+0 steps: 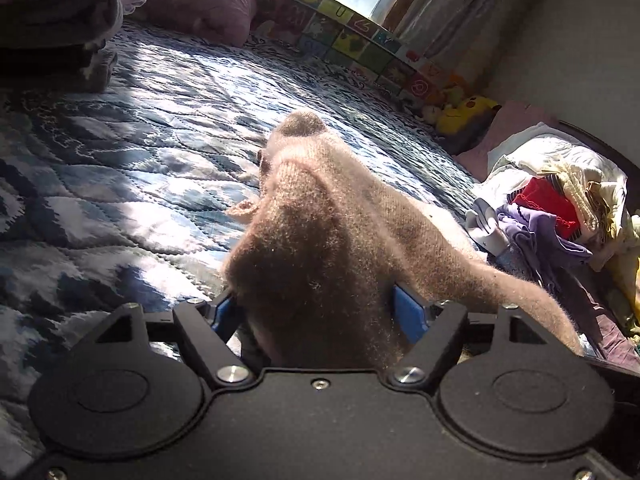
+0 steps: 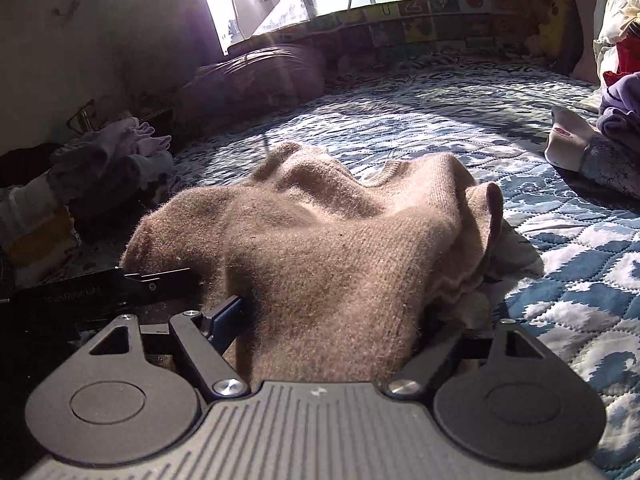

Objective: Fold clothes
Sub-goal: 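Carry the tan sweater with both grippers and lay it on the open bed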

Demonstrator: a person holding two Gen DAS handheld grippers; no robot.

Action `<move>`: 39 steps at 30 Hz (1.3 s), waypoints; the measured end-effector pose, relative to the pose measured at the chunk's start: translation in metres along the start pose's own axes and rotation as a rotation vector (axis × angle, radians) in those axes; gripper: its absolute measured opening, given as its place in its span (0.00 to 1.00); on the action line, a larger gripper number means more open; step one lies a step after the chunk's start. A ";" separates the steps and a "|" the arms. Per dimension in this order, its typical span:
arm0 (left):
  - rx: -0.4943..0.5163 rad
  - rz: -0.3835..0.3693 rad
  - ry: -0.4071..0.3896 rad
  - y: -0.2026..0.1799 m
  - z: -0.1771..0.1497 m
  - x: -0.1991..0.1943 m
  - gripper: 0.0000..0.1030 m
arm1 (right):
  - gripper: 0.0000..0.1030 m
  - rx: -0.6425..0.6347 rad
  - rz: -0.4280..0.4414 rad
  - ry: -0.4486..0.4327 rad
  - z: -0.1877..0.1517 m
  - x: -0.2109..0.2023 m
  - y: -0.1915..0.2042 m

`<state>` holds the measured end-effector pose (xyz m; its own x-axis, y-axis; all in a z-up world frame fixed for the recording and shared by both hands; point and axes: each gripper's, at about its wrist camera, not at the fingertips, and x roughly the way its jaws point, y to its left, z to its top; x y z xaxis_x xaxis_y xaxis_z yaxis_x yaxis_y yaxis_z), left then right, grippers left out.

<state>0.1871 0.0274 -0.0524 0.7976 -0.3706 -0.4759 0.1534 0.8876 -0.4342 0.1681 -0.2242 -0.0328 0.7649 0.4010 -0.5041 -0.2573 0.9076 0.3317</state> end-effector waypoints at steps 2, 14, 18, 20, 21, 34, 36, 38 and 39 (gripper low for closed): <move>0.038 0.000 -0.013 -0.004 0.001 -0.003 0.44 | 0.62 0.000 0.012 -0.006 -0.001 0.000 0.000; 0.108 -0.036 -0.135 -0.015 0.012 -0.049 0.23 | 0.34 -0.044 0.176 -0.029 -0.006 -0.010 0.017; 0.049 -0.022 -0.136 -0.009 0.007 -0.083 0.23 | 0.33 -0.088 0.255 -0.029 -0.014 -0.024 0.034; 0.017 -0.019 -0.121 -0.005 0.001 -0.100 0.23 | 0.33 -0.111 0.282 -0.004 -0.021 -0.034 0.041; -0.011 -0.029 -0.109 -0.003 -0.005 -0.108 0.23 | 0.33 -0.123 0.293 0.011 -0.025 -0.038 0.044; -0.203 0.033 -0.052 0.028 -0.035 -0.159 0.72 | 0.39 0.060 0.242 0.090 -0.079 -0.106 0.032; -0.233 0.049 -0.059 0.037 -0.034 -0.160 0.73 | 0.42 0.113 0.233 0.079 -0.082 -0.112 0.025; -0.261 0.045 -0.050 0.045 -0.034 -0.159 0.73 | 0.51 0.175 0.236 0.060 -0.084 -0.117 0.020; -0.274 0.041 -0.042 0.049 -0.035 -0.157 0.73 | 0.53 0.210 0.242 0.051 -0.085 -0.119 0.017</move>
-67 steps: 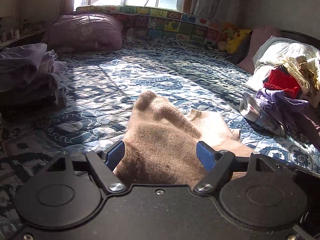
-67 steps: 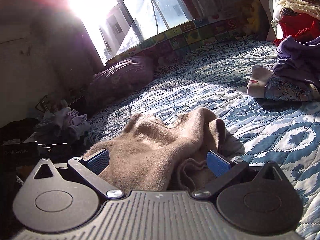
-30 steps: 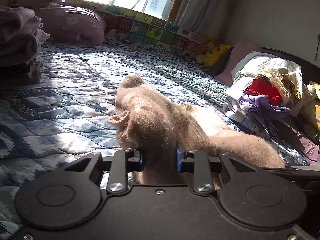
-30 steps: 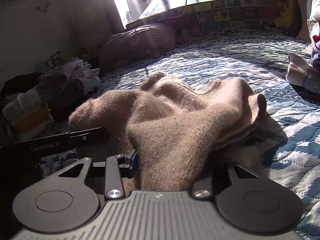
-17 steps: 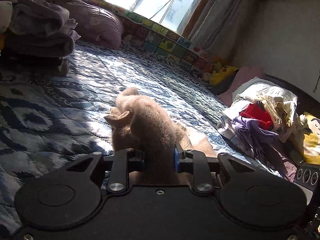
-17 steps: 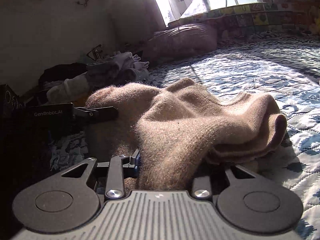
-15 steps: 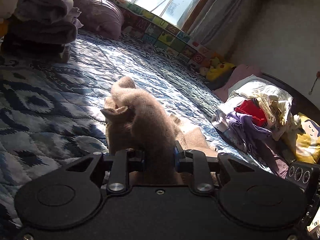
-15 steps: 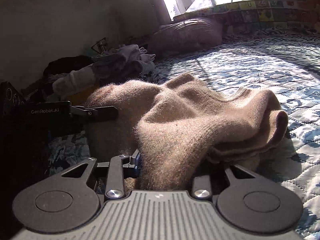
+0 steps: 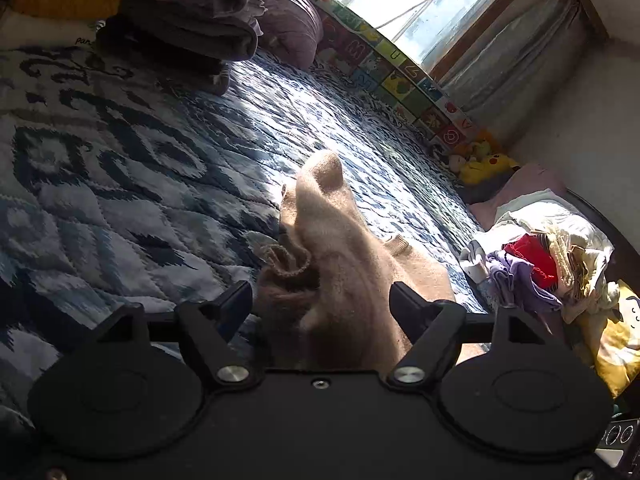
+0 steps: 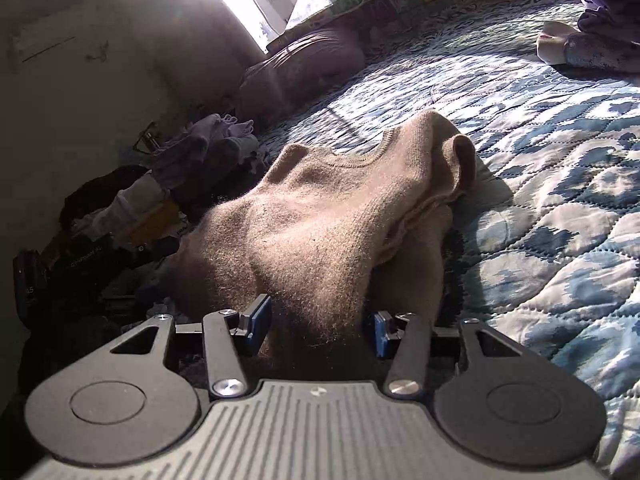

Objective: Fold clothes
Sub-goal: 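Carry the tan sweater with both grippers and lay it on the open bed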

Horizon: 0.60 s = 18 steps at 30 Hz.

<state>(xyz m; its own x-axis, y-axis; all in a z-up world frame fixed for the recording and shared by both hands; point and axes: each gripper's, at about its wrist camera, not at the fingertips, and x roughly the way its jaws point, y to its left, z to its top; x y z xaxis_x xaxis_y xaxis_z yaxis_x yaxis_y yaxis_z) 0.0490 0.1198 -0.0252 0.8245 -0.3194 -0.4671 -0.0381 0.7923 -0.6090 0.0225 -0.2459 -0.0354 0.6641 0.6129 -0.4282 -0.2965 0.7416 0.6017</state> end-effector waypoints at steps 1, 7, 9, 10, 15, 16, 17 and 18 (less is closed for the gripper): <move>-0.017 -0.009 0.010 0.003 0.000 0.001 0.73 | 0.53 0.033 0.007 -0.012 -0.001 -0.003 -0.002; -0.004 -0.140 0.087 -0.003 -0.006 0.004 0.22 | 0.32 0.067 0.011 0.005 -0.006 0.001 0.000; -0.027 -0.203 0.117 -0.007 -0.006 -0.005 0.20 | 0.28 0.075 0.028 0.013 -0.005 -0.001 0.005; -0.018 -0.231 0.135 -0.010 -0.007 -0.012 0.20 | 0.28 0.100 0.072 0.008 -0.004 -0.008 0.009; 0.129 -0.225 0.157 -0.024 -0.018 -0.049 0.54 | 0.40 -0.026 0.119 0.053 -0.004 -0.036 0.039; 0.131 -0.209 0.133 -0.021 -0.017 -0.054 0.74 | 0.55 -0.007 0.135 0.031 -0.005 -0.043 0.035; 0.111 -0.206 0.115 -0.015 -0.013 -0.057 0.74 | 0.59 0.012 0.151 0.009 -0.006 -0.050 0.030; 0.090 -0.202 0.096 -0.009 -0.008 -0.060 0.74 | 0.59 0.046 0.154 -0.015 -0.006 -0.054 0.023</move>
<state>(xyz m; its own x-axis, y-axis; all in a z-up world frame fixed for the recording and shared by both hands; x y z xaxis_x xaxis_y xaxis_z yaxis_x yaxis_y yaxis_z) -0.0050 0.1276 0.0029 0.7525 -0.5205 -0.4035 0.1758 0.7493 -0.6385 -0.0242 -0.2600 -0.0028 0.6234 0.7141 -0.3184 -0.3642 0.6256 0.6899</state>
